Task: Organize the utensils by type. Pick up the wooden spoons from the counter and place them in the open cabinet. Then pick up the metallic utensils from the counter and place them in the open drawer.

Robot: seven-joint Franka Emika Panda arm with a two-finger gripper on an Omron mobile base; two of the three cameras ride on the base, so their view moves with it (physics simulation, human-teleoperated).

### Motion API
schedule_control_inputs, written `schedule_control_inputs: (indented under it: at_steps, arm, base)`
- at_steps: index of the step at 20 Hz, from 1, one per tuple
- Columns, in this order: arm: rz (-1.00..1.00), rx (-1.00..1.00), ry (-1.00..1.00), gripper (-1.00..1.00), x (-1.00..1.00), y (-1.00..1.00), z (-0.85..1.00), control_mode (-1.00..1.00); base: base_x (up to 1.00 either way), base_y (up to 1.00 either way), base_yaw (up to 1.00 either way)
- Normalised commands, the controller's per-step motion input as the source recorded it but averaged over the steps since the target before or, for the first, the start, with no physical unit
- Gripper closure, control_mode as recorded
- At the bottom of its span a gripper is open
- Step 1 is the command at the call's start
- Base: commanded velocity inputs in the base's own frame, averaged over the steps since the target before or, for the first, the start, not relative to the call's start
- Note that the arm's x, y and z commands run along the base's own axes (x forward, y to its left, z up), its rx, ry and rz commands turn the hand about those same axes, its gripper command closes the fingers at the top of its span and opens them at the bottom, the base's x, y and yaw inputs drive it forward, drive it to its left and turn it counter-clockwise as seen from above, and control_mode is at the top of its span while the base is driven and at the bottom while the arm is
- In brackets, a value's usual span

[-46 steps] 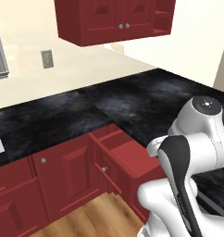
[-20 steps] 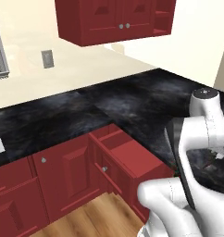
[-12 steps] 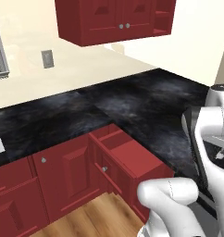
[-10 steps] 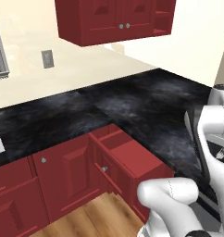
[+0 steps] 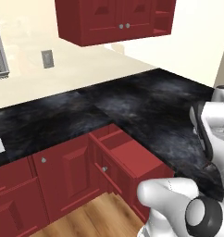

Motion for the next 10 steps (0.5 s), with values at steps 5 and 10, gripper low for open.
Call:
schedule_control_inputs:
  at_steps: [5,10]
  arm:
    - [0.0,0.04,0.0,-1.0,0.28,-0.31,-0.46,-1.0]
    - [-0.08,0.03,0.0,-1.0,0.26,-0.32,-0.43,-1.0]
  base:
    - [0.0,0.0,0.0]
    - [0.0,0.0,0.0]
